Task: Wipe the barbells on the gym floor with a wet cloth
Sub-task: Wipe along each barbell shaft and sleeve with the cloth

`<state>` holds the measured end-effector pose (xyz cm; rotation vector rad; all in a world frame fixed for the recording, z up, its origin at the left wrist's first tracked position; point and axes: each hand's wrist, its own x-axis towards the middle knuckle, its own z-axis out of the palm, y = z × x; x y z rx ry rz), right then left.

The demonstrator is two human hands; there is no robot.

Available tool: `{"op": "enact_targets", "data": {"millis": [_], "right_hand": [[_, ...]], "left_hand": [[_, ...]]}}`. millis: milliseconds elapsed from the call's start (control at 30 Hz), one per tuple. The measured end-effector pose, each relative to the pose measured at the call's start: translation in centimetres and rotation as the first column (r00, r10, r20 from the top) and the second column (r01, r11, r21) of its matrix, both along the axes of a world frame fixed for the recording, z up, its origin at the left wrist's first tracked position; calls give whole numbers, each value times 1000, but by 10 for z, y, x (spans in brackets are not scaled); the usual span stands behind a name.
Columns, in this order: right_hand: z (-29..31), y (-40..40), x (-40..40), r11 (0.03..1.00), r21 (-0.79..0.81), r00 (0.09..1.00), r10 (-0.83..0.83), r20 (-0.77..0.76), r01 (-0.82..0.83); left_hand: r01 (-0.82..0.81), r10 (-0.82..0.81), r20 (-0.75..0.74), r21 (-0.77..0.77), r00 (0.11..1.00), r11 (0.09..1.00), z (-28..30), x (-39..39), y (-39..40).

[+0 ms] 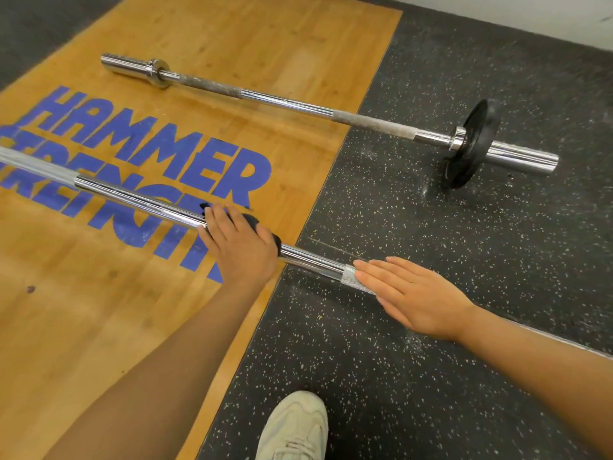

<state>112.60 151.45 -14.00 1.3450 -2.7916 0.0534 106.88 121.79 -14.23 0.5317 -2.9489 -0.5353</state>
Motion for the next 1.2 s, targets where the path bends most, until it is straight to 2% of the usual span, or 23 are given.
{"op": "enact_targets", "data": {"millis": [133, 200, 333, 400, 467, 533, 600, 733, 800, 967, 1200], "right_hand": [[0, 0, -1, 1000, -12, 1000, -3, -13, 3], [0, 0, -1, 1000, -13, 1000, -1, -14, 1], [-1, 0, -1, 1000, -9, 1000, 0, -20, 0], [-2, 1, -1, 1000, -9, 1000, 4, -24, -4], [-1, 1, 0, 1000, -4, 999, 7, -33, -7], [-1, 1, 0, 1000, -8, 999, 5, -38, -5], [-1, 2, 0, 1000, -7, 999, 5, -41, -6], [-3, 2, 0, 1000, -13, 999, 5, -48, -5], [-3, 2, -1, 1000, -12, 999, 8, -45, -8], [-4, 1, -1, 1000, -5, 999, 8, -39, -8], [-5, 1, 1, 1000, 5, 999, -2, -51, 3]], "left_hand": [[-218, 217, 89, 4, 972, 976, 12, -43, -56], [-252, 248, 79, 51, 966, 966, 15, -47, -69], [-155, 158, -16, 114, 987, 981, 4, -19, -35], [-28, 31, -31, 106, 999, 994, -3, 3, -6], [15, -12, -45, 67, 999, 998, -4, 9, 6], [-12, 11, 3, 54, 1000, 999, -2, -2, -3], [-117, 116, 33, 24, 993, 993, 1, -18, -23], [-271, 267, 62, 69, 962, 960, 13, -39, -46], [-276, 270, 78, 76, 960, 958, 16, -34, -36], [-104, 102, 38, 61, 994, 993, 4, -7, -12], [-300, 313, 214, -90, 925, 950, 16, -64, -91]]}}
